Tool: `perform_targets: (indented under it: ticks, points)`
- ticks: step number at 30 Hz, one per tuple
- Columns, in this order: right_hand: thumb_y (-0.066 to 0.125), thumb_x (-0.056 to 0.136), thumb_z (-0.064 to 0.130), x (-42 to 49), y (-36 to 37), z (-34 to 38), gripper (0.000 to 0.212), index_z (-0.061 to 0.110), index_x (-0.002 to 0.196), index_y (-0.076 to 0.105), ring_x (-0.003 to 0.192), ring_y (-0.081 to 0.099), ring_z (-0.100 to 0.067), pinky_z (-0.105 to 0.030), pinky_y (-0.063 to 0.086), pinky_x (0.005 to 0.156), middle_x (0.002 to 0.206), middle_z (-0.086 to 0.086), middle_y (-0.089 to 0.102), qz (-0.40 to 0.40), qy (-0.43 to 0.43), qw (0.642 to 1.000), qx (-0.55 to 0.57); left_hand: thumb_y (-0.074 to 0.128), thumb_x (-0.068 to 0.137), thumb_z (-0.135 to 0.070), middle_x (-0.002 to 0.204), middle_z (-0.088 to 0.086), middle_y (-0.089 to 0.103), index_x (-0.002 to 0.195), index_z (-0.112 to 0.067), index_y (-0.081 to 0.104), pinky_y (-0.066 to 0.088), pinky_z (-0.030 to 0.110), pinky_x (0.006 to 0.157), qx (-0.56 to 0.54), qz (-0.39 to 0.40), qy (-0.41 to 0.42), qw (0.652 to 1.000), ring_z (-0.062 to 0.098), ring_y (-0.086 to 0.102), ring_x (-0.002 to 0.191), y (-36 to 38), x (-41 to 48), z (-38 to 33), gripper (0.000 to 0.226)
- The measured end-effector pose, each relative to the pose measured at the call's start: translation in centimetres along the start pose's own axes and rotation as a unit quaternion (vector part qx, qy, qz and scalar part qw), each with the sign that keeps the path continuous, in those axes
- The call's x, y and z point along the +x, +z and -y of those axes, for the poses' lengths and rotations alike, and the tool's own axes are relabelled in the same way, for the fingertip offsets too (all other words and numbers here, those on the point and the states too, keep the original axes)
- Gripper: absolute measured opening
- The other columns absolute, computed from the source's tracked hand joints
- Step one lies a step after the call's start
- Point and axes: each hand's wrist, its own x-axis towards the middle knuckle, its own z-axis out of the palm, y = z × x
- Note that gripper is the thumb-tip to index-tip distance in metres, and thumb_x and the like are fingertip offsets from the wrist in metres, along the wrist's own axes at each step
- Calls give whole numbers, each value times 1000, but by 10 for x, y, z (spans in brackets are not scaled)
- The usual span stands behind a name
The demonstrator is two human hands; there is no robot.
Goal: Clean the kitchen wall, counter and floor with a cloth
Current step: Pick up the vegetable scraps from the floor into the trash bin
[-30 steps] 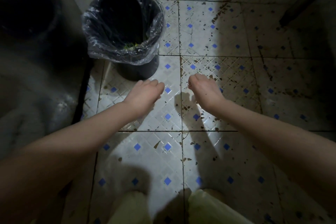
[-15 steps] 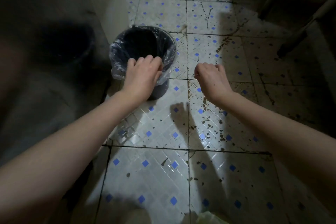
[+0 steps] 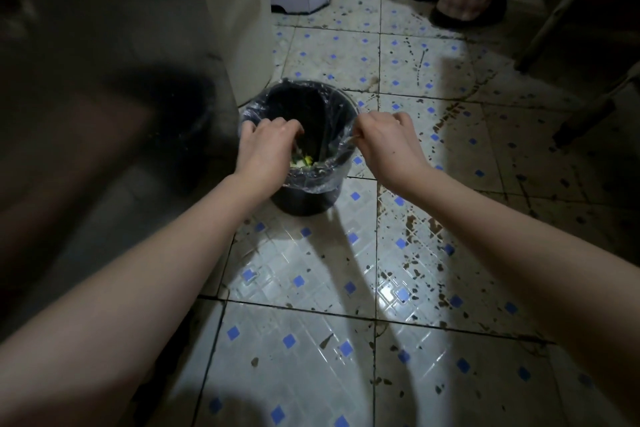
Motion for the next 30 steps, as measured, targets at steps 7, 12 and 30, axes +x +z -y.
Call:
perform_targets:
  ticks: [7,12,30]
  points:
    - [54,91,13,15,6,20,11,13,92,65,95,53,-27,-36,29,87,95,-7,61,-2,-5,999,41,47,94,-7,129,5,55,135,-22,44,32,41,93,1,-1,-16,1000,27,51,115,8,-6,13,43]
    - [51,90,5,21,11,29,28,14,112,65,103,54,-29,-36,30,90,104,-8,63,-2,-23,999,41,46,96,-12,129,4,54,132,-21,46,33,41,90,11,-5,-29,1000,27,50,115,9,-14,24,38]
    - [47,94,18,10,17,17,26,16,111,66,103,54,-27,-39,31,91,107,-6,63,11,-9,1000,5,43,98,-23,130,6,53,134,-19,45,33,43,96,5,13,-22,1000,27,50,117,4,-16,8,36]
